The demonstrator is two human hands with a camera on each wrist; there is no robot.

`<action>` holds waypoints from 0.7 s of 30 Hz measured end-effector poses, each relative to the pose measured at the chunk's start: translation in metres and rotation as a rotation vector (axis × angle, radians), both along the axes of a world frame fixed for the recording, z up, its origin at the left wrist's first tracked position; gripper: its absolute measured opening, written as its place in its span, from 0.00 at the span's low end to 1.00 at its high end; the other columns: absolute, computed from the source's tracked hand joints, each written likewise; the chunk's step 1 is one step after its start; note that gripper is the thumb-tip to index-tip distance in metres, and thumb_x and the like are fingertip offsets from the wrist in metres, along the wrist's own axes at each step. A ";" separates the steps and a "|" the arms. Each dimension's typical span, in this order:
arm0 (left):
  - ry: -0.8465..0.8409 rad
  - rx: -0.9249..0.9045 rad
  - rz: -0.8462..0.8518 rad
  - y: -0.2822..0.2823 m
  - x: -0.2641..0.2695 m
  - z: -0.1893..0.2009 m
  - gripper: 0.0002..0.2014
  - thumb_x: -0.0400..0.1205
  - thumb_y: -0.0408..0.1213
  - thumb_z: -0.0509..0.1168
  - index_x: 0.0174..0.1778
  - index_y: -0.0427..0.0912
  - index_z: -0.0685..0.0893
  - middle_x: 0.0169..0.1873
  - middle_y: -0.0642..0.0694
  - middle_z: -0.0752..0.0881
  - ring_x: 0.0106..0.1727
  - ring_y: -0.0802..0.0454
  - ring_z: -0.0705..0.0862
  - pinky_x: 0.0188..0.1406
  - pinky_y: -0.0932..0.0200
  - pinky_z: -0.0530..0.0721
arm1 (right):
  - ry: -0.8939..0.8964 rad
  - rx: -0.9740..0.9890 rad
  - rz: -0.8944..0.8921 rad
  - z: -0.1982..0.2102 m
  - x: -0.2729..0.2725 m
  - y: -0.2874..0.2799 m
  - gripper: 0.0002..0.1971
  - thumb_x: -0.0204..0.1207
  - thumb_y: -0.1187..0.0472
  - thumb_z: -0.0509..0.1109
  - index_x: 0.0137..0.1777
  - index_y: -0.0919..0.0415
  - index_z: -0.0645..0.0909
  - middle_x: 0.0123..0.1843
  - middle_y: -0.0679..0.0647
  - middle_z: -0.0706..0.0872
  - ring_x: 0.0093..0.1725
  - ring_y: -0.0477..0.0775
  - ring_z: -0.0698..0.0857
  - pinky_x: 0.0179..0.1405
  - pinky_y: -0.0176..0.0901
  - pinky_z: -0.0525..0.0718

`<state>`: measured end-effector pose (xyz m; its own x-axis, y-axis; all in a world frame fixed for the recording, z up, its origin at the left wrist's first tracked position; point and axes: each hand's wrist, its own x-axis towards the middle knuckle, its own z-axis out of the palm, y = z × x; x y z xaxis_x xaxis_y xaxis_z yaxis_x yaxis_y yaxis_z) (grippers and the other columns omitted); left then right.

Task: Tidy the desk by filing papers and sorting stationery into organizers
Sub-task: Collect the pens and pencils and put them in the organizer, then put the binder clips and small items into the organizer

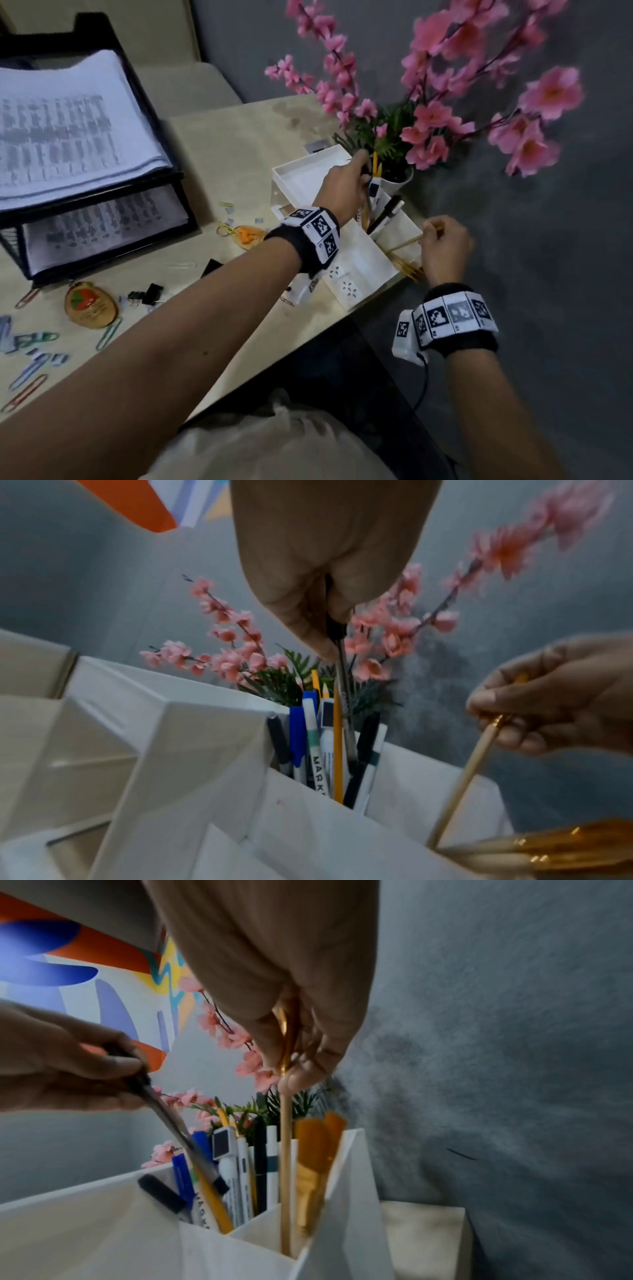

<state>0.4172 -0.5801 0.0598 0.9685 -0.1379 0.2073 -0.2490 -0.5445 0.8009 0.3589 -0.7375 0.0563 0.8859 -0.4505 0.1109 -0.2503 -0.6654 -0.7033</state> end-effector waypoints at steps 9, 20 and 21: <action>0.091 0.654 -0.091 -0.027 0.016 -0.041 0.15 0.84 0.29 0.53 0.66 0.36 0.73 0.59 0.33 0.82 0.58 0.35 0.81 0.53 0.46 0.78 | 0.217 -0.107 0.205 -0.028 0.008 -0.015 0.08 0.76 0.72 0.65 0.43 0.65 0.87 0.50 0.63 0.88 0.54 0.60 0.84 0.55 0.44 0.82; 0.347 -0.293 0.243 0.070 -0.029 -0.038 0.07 0.84 0.34 0.59 0.55 0.39 0.80 0.28 0.47 0.86 0.21 0.63 0.82 0.25 0.70 0.77 | -0.050 -0.066 0.460 0.018 0.010 0.081 0.08 0.74 0.68 0.65 0.47 0.66 0.85 0.48 0.63 0.88 0.52 0.62 0.83 0.53 0.46 0.77; 0.405 -0.469 0.323 0.088 -0.035 -0.040 0.06 0.84 0.32 0.58 0.47 0.38 0.80 0.24 0.48 0.83 0.16 0.65 0.79 0.20 0.72 0.75 | -0.016 -0.038 0.540 0.013 0.010 0.098 0.08 0.74 0.69 0.65 0.47 0.67 0.85 0.47 0.62 0.89 0.51 0.60 0.85 0.52 0.44 0.78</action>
<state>0.3824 -0.4921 0.0199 0.9595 0.1862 -0.2115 0.2350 -0.1149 0.9652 0.3692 -0.6395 0.0693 0.9883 0.0733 0.1336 0.1451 -0.7216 -0.6770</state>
